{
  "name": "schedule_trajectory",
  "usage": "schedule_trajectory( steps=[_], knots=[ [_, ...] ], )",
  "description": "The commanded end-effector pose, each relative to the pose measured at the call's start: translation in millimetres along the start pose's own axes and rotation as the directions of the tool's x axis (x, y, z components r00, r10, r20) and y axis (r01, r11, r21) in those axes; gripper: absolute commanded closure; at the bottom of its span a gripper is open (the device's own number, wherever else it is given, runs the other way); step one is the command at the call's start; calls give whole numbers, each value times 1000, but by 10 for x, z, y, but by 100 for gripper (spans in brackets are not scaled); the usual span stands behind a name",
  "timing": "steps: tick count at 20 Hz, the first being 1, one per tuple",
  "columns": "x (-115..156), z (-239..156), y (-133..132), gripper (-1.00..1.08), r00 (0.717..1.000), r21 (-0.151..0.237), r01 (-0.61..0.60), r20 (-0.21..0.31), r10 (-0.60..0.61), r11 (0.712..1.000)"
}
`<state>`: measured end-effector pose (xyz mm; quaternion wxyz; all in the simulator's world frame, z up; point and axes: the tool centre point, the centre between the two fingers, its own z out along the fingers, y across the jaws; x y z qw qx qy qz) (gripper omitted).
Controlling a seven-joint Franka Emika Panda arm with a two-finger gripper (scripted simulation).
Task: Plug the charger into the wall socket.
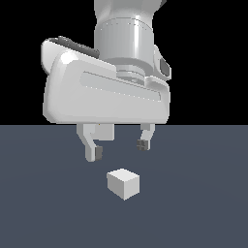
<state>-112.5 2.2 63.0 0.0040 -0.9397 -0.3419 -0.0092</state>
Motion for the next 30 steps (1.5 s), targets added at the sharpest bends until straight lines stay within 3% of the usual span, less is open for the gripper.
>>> schedule_trajectory(
  steps=[1, 11, 27, 28, 30],
  knots=[
    [-14, 13, 3, -92, 1000, -1, 10, -1, -10, 1000],
    [-12, 53, 8, -92, 1000, -1, 7, -1, -7, 1000],
    [-22, 512, 6, -92, 1000, -1, 7, 0, -7, 1000],
    [-22, 512, 6, 108, 1000, -1, 7, 0, -7, 1000],
    [-22, 512, 6, 108, 1000, -1, 7, 0, -7, 1000]
  ],
)
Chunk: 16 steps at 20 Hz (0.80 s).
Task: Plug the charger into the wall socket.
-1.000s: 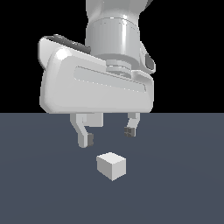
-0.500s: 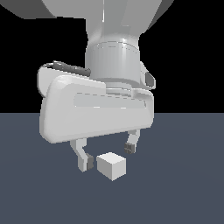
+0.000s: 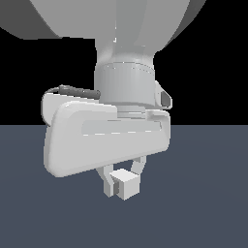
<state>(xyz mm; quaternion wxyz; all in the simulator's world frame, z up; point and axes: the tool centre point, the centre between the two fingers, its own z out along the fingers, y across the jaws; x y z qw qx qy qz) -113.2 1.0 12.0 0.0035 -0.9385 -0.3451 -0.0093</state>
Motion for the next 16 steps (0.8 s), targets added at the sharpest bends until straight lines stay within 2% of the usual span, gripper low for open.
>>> schedule_trajectory(
  steps=[1, 16],
  knots=[
    [2, 3, 1, 108, 1000, 0, 0, 0, 0, 1000],
    [68, -36, -28, 108, 999, -1, -40, -1, 40, 999]
  ],
)
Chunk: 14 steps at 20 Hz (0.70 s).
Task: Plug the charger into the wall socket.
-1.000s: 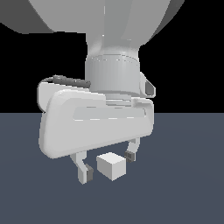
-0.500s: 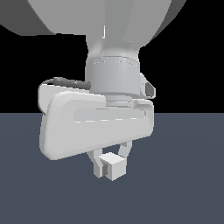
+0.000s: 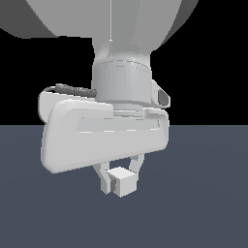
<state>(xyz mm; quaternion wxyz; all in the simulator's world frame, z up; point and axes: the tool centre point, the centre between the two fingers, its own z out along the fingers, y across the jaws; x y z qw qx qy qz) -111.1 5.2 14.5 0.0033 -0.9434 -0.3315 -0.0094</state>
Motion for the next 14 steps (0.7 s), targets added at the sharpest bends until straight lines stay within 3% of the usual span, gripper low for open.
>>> schedule_trajectory(
  steps=[1, 8, 14],
  knots=[
    [41, -23, -19, 108, 1000, -1, -21, -1, 21, 1000],
    [232, -123, -94, 108, 992, -2, -128, -2, 128, 992],
    [482, -249, -156, 108, 966, -4, -260, -3, 260, 966]
  ],
)
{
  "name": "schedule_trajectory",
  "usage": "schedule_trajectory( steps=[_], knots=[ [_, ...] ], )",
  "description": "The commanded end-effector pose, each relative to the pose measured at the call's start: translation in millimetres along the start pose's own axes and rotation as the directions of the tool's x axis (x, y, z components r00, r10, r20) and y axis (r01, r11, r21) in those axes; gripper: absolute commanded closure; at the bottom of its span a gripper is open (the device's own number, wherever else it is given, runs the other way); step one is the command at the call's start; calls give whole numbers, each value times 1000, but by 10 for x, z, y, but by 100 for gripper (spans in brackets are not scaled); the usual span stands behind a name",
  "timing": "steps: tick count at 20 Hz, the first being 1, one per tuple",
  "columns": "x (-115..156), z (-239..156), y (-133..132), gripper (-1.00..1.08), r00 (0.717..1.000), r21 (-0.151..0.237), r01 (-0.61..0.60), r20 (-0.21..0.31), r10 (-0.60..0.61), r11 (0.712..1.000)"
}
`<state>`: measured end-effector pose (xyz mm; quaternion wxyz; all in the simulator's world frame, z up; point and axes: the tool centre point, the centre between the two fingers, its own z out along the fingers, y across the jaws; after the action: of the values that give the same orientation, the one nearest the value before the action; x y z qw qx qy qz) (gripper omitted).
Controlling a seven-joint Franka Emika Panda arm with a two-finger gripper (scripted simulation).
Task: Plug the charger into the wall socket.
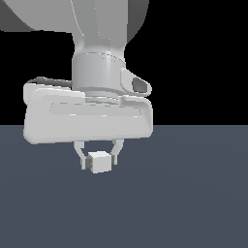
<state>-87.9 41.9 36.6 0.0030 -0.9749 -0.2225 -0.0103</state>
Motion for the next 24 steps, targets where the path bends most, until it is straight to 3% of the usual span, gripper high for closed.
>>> schedule_trajectory(
  steps=[1, 11, 24],
  knots=[
    [104, -57, -47, 108, 998, -1, -60, -1, 60, 998],
    [552, -282, -153, 108, 955, -6, -297, -2, 297, 955],
    [1091, -538, -107, 108, 833, -12, -553, -4, 553, 833]
  ],
)
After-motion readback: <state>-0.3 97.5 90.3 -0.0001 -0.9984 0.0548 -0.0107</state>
